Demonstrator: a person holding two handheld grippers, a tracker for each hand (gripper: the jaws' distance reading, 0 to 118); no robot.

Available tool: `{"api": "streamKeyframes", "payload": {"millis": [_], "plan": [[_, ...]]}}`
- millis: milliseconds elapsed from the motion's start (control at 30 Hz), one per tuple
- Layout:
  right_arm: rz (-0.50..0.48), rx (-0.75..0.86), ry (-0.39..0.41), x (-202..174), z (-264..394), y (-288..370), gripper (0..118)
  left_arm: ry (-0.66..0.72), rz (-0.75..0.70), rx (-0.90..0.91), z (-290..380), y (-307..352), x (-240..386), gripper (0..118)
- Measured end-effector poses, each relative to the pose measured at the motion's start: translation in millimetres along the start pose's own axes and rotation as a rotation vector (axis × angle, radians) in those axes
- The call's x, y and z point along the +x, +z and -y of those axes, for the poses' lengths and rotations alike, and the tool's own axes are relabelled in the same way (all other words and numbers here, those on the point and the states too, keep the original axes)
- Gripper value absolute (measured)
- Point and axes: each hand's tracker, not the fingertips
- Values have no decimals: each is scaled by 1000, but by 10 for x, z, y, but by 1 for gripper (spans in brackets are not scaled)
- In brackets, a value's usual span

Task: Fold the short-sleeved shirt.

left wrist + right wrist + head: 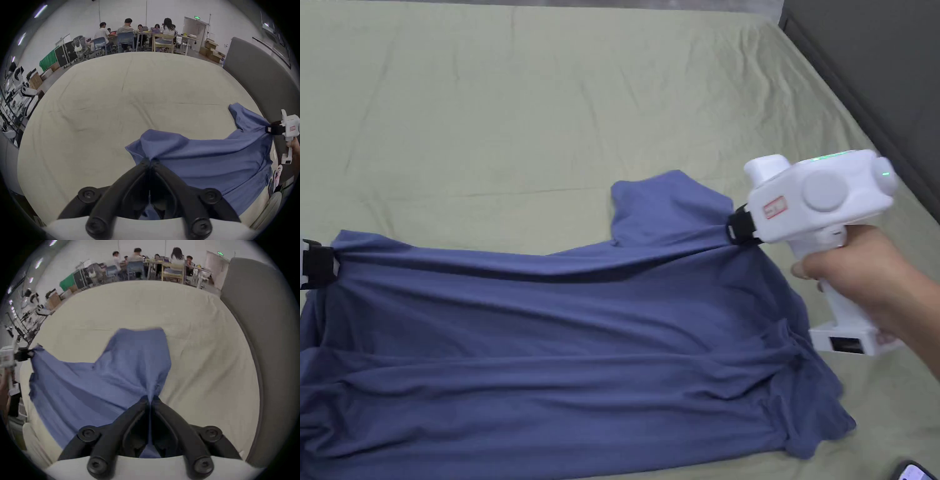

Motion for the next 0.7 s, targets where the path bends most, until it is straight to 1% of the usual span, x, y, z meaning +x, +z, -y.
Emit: {"api": "streamKeyframes", "payload": {"millis": [33,100,133,233,333,500,567,600,667,700], "plan": [[7,3,10,-12,59,173,2,-7,3,2,32,56,-2,0],[17,25,78,-61,231,459,2,-31,5,11,143,188,19,0],[20,15,88,-77,333,601,2,-36,12,13,181,284,3,0],[-23,-16,90,-150,697,878,2,-44,43,15,412,542,-11,0],[-28,-53,75,-246,1088,996,2,-56,65,-5,648,713,-111,0],[-26,-127,67,-445,1605,868,2,-88,61,-70,1073,752,-132,0],[-38,-178,14,-463,1742,752,2,-79,57,-105,1184,667,-162,0],[-36,-194,5,-479,1804,690,2,-77,57,-114,1249,632,-159,0],[-14,-216,27,-458,1917,535,2,-65,48,-124,1345,516,-210,0],[-12,-240,9,-448,1963,467,2,-60,45,-135,1379,428,-248,0]]}}
